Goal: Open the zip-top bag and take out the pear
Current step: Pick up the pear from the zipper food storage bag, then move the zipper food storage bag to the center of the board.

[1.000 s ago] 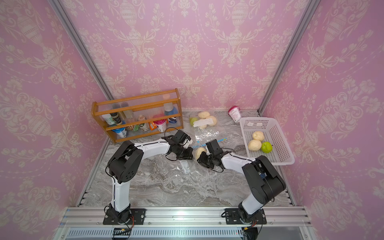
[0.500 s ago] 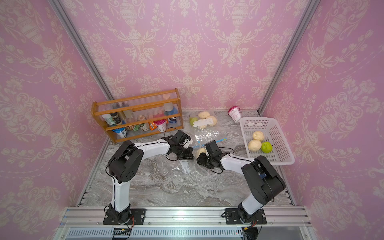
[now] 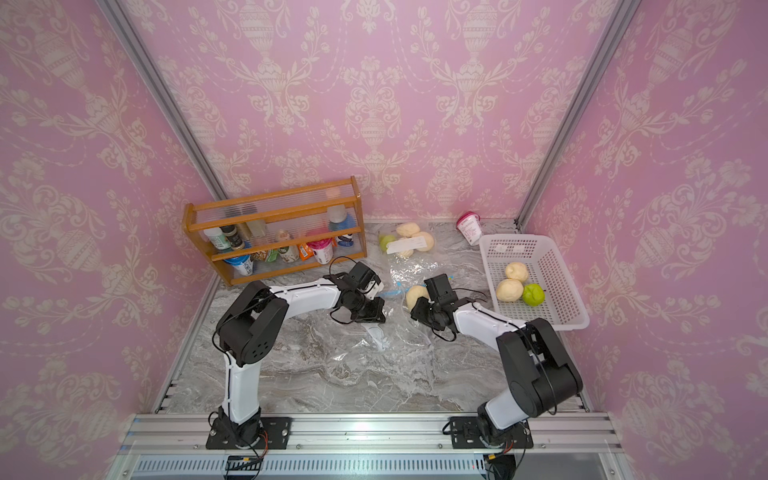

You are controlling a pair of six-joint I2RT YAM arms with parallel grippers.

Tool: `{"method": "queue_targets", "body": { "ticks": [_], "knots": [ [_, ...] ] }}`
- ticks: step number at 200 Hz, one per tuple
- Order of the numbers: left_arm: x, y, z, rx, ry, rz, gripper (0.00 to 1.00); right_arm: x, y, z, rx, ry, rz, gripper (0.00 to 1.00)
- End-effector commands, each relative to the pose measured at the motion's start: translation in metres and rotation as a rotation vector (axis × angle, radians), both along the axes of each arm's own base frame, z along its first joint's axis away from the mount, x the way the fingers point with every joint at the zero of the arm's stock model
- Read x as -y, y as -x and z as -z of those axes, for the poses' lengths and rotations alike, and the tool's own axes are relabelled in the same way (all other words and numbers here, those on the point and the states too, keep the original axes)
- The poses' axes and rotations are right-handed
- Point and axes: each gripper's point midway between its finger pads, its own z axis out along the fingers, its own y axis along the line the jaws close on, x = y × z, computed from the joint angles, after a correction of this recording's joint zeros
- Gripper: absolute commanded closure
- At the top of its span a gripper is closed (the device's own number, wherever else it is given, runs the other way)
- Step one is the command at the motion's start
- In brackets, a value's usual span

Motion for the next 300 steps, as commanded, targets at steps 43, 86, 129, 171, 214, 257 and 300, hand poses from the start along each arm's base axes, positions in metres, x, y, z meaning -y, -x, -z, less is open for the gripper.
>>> {"method": "queue_targets", "body": {
  "ticks": [43,86,129,171,214,257,300],
  "knots": [
    [-0.013,0.003,0.014,-0.006,-0.079,0.038,0.96,0.017,0.005,-0.039,0.052,0.023,-0.117,0.56],
    [-0.013,-0.002,0.006,0.014,-0.07,0.051,0.96,0.023,0.026,-0.028,-0.005,-0.002,-0.039,0.61],
    [-0.013,-0.002,0.005,0.016,-0.062,0.06,0.96,0.025,0.025,-0.022,-0.023,-0.04,0.049,0.46],
    [-0.012,-0.003,0.007,0.013,-0.052,0.061,0.96,0.01,0.015,-0.035,0.032,-0.18,0.163,0.45],
    [-0.011,-0.005,0.004,0.021,-0.042,0.071,0.96,-0.001,0.005,-0.039,0.057,-0.232,0.275,0.58],
    [-0.015,-0.007,0.002,0.03,-0.044,0.083,0.96,-0.005,-0.008,-0.039,0.091,-0.233,0.369,0.7],
    [-0.028,-0.007,0.002,0.032,-0.068,0.08,0.96,-0.015,-0.019,-0.032,0.094,-0.221,0.421,0.64]
  ]
}}
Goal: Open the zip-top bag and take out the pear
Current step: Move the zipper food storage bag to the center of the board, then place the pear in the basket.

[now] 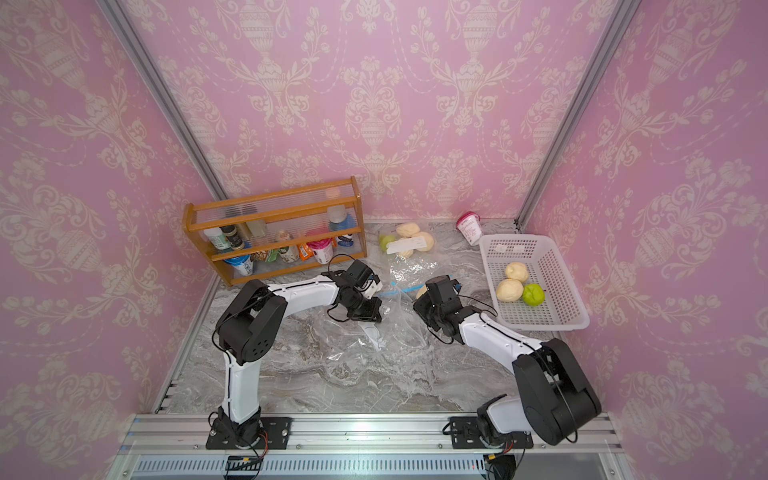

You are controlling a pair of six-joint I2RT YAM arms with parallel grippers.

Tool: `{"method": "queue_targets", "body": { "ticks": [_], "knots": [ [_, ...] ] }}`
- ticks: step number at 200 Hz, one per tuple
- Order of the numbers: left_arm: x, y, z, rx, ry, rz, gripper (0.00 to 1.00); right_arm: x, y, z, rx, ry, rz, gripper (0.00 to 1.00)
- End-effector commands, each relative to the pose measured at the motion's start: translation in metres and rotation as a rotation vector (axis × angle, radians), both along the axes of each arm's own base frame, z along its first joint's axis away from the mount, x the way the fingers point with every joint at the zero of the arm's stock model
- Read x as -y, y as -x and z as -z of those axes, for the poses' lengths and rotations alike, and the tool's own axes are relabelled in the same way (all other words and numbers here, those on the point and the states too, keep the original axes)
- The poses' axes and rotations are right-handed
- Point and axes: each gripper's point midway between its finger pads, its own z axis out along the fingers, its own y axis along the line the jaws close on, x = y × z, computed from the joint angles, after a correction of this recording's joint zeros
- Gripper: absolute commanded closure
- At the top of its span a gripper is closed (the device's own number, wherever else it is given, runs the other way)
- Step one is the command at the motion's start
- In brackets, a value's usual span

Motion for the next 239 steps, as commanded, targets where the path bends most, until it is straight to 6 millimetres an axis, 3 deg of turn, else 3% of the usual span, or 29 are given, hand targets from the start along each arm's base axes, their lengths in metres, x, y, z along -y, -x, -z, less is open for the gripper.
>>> {"method": "queue_targets", "body": {
  "ticks": [1,76,154,189,223,239],
  "knots": [
    [-0.014,-0.001,0.001,0.003,-0.035,0.01,0.96,-0.003,-0.016,-0.006,0.034,0.001,0.079,0.64],
    [-0.035,-0.001,0.0,0.006,-0.04,0.009,0.96,-0.008,-0.022,-0.013,0.13,0.127,0.208,0.62],
    [-0.045,-0.003,-0.004,0.007,-0.025,0.016,0.96,-0.011,-0.036,0.015,0.096,0.145,0.284,0.6],
    [-0.046,-0.003,-0.002,0.0,-0.019,0.014,0.96,-0.01,-0.043,0.014,0.135,0.18,0.293,0.71],
    [-0.046,-0.004,-0.001,-0.002,-0.02,0.015,0.96,-0.001,-0.043,0.01,0.162,0.225,0.307,1.0],
    [-0.048,-0.004,0.0,-0.004,-0.023,0.014,0.96,-0.001,-0.041,0.006,0.172,0.226,0.292,1.0]
  ]
}}
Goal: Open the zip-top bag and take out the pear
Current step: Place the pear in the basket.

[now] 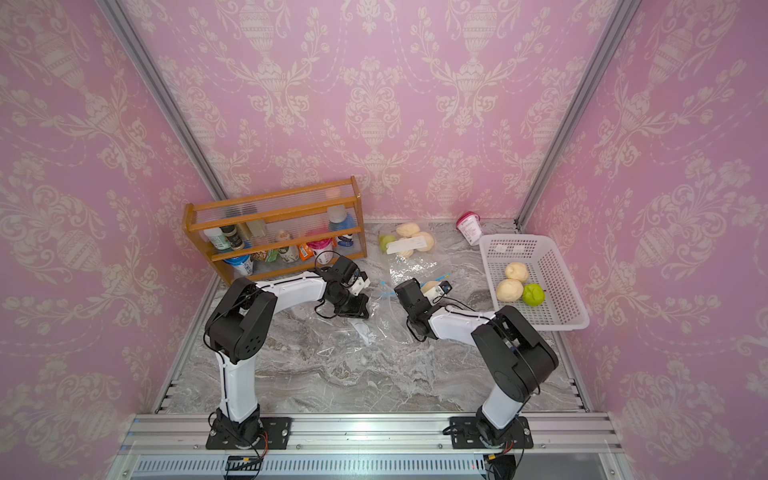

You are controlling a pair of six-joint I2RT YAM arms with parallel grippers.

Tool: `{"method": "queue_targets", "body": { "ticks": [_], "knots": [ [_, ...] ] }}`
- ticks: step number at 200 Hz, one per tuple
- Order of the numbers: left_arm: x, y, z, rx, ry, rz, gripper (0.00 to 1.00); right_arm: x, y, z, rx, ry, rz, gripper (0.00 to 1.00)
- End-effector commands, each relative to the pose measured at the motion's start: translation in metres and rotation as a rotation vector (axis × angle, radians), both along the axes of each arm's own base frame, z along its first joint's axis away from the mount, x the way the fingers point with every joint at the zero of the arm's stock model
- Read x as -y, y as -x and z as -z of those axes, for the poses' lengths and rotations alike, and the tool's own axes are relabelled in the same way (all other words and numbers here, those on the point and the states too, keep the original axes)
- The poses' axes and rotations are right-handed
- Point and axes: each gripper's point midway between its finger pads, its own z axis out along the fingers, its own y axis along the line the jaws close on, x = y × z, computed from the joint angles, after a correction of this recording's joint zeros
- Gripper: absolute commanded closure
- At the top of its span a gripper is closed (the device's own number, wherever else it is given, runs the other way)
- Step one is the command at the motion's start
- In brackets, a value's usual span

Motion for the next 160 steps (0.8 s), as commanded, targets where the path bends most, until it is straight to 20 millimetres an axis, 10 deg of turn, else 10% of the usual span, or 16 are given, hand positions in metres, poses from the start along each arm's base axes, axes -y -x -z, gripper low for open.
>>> {"method": "queue_targets", "body": {
  "ticks": [1,84,160],
  "knots": [
    [-0.008,0.007,0.0,-0.019,-0.008,0.016,0.96,0.003,-0.003,-0.014,0.046,0.033,0.001,1.0],
    [-0.037,-0.01,-0.006,-0.009,-0.025,-0.062,0.96,0.023,0.037,-0.112,0.108,0.125,-0.195,1.0],
    [-0.098,-0.035,-0.017,-0.004,-0.076,-0.167,0.96,0.153,0.024,-0.147,0.062,0.087,-0.188,1.0]
  ]
}}
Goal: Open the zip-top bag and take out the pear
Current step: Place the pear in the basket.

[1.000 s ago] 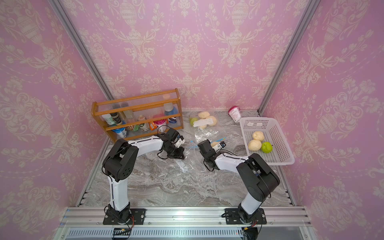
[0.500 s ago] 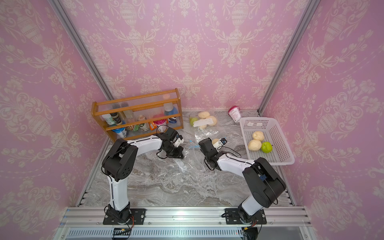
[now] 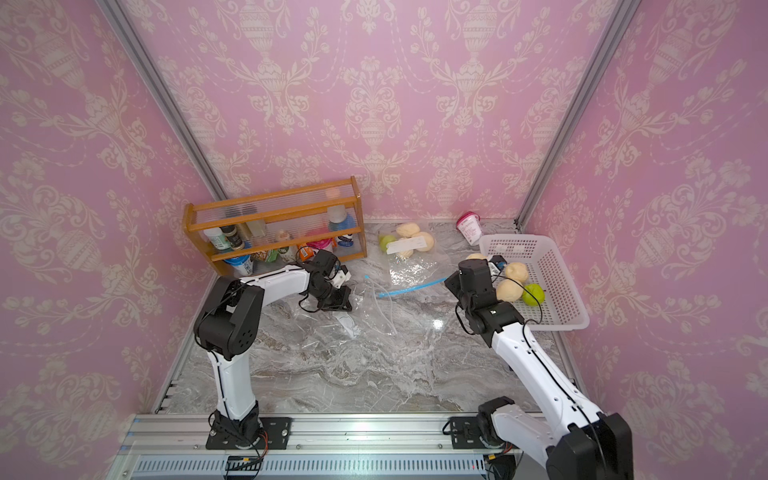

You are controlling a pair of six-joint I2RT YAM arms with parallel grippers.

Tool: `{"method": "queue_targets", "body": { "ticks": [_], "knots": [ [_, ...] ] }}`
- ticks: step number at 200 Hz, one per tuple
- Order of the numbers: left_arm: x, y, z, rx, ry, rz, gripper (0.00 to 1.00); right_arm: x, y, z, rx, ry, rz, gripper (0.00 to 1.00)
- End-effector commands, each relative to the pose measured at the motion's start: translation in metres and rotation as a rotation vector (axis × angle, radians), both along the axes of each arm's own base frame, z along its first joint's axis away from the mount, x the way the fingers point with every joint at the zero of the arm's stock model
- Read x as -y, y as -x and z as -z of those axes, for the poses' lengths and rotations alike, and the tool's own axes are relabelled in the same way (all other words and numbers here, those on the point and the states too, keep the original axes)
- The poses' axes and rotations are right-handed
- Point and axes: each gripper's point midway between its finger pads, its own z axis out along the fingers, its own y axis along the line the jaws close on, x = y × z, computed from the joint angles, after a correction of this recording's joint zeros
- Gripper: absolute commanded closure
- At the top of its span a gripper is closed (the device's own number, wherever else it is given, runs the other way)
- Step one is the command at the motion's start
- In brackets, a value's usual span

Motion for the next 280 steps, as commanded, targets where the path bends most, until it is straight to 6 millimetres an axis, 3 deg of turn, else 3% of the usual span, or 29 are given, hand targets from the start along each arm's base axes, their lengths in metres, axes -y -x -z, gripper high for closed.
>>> {"method": "queue_targets", "body": {
  "ticks": [1,63,78,98,109,123,147,182,221,246,280],
  "knots": [
    [-0.033,-0.008,-0.014,0.02,-0.045,-0.032,0.96,0.018,-0.002,0.01,-0.091,0.008,-0.138,1.0],
    [-0.099,-0.066,-0.035,0.071,-0.145,-0.163,0.95,0.11,-0.034,0.057,-0.228,-0.079,-0.082,1.0],
    [-0.105,-0.078,-0.047,0.101,-0.173,-0.166,0.93,0.122,-0.04,0.065,-0.245,-0.092,-0.068,1.0],
    [-0.105,-0.091,-0.073,0.161,-0.172,-0.177,0.8,0.126,-0.048,0.068,-0.258,-0.074,-0.094,1.0],
    [-0.103,-0.095,-0.088,0.191,-0.16,-0.187,0.71,0.126,-0.049,0.065,-0.262,-0.055,-0.115,0.8],
    [-0.094,-0.096,-0.108,0.232,-0.116,-0.183,0.6,0.125,-0.047,0.056,-0.26,-0.016,-0.138,0.63],
    [-0.067,-0.087,-0.135,0.298,-0.071,-0.132,0.4,0.111,-0.04,0.034,-0.233,0.032,-0.191,0.52],
    [-0.019,-0.06,-0.146,0.318,-0.038,-0.044,0.31,0.06,-0.03,0.018,-0.206,0.018,-0.327,0.51],
    [0.027,-0.035,-0.153,0.347,-0.003,0.041,0.26,-0.007,-0.028,0.023,-0.16,-0.093,-0.48,0.49],
    [0.05,-0.036,-0.147,0.399,-0.024,0.108,0.21,-0.037,-0.029,0.027,-0.151,-0.116,-0.542,0.49],
    [0.079,-0.051,-0.13,0.482,-0.047,0.162,0.13,-0.053,-0.028,0.038,-0.156,-0.148,-0.558,0.48]
  ]
}}
